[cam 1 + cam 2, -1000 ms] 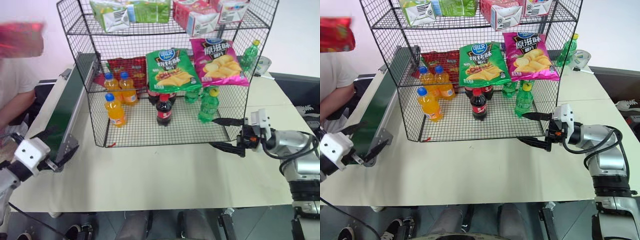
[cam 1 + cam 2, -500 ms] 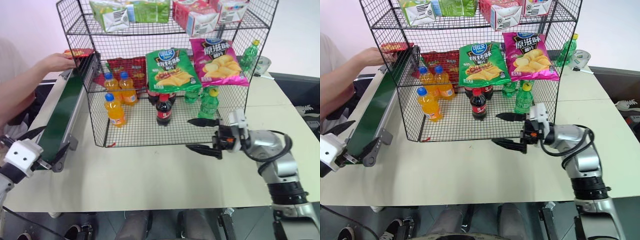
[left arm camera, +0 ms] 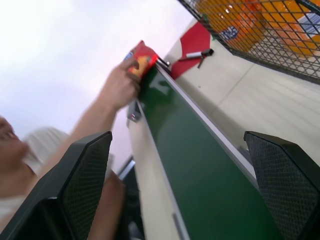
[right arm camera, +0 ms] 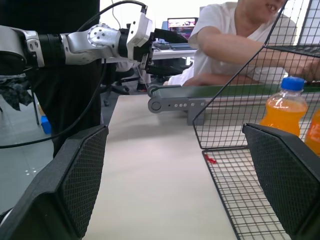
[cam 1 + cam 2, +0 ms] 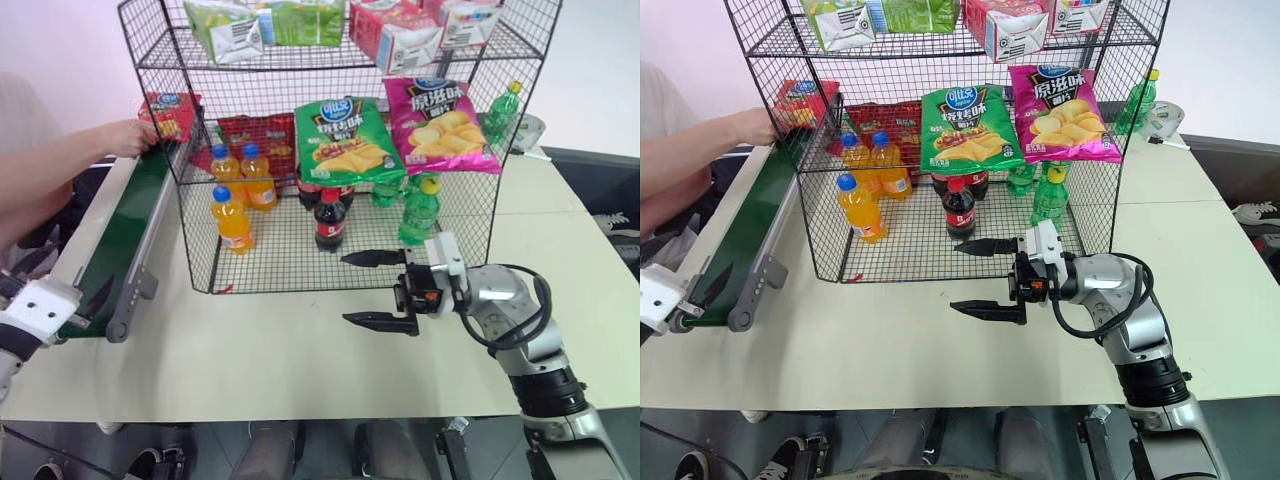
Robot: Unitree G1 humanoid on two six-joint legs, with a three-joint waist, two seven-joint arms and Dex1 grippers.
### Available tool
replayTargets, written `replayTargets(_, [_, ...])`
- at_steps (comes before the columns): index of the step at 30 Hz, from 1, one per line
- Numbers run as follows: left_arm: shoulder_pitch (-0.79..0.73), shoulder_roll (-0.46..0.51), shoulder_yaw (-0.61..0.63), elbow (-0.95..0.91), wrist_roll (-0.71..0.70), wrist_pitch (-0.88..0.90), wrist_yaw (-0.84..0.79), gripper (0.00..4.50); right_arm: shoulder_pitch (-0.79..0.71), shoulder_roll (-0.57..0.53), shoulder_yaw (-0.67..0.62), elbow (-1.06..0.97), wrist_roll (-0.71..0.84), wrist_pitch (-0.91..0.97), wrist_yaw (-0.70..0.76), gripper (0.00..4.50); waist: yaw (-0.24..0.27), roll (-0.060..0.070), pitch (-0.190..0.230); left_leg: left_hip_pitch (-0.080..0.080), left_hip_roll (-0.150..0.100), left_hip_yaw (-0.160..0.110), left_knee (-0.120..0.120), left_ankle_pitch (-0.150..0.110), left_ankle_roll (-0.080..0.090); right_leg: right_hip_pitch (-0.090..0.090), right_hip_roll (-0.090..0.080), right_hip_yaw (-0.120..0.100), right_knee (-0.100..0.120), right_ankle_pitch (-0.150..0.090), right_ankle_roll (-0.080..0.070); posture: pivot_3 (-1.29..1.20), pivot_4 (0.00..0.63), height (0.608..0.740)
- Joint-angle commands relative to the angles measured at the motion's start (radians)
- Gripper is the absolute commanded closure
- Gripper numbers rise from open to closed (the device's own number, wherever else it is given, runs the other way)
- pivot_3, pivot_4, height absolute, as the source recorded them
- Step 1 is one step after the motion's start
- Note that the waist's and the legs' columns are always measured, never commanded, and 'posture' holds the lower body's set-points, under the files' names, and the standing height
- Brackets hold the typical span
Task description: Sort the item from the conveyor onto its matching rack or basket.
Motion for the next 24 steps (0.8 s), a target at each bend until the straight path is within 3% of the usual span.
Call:
replayTargets(1, [-0.004, 0.032, 0.020, 0.018, 0.031, -0.032, 0.032, 0.07, -0.021, 0.000, -0.004, -0.013, 0.001, -0.017, -0.001, 0.00, 0.000, 0.000, 0.000, 0.000, 0.000, 0.000, 0.000, 0.000, 0.000, 0.000, 0.000, 0.000, 0.000, 0.000, 0.000, 0.00, 0.150, 0.740])
replayTargets(11, [0.062, 0.107, 0.030, 0.074, 0.293, -0.089, 0.219, 0.07, -0.016, 0.006, 0.002, 0.003, -0.009, -0.021, -0.010, 0.00, -0.001, 0.000, 0.000, 0.000, 0.000, 0.000, 0.000, 0.000, 0.000, 0.000, 0.000, 0.000, 0.000, 0.000, 0.000, 0.00, 0.150, 0.740])
replayTargets(18, [0.165, 0.137, 0.082, 0.075, 0.354, -0.117, 0.277, 0.07, -0.020, 0.014, 0.006, 0.028, -0.021, -0.032, -0.007, 0.00, -0.002, 0.000, 0.000, 0.000, 0.000, 0.000, -0.001, 0.000, 0.000, 0.000, 0.000, 0.000, 0.000, 0.000, 0.000, 0.00, 0.150, 0.740])
replayTargets(24, [0.225, 0.142, 0.052, 0.109, 0.349, -0.153, 0.277, 0.07, -0.027, 0.024, 0.015, 0.051, -0.029, -0.045, -0.001, 0.00, -0.003, 0.000, 0.000, 0.000, 0.000, 0.000, -0.001, 0.000, 0.000, 0.000, 0.000, 0.000, 0.000, 0.000, 0.000, 0.00, 0.150, 0.740])
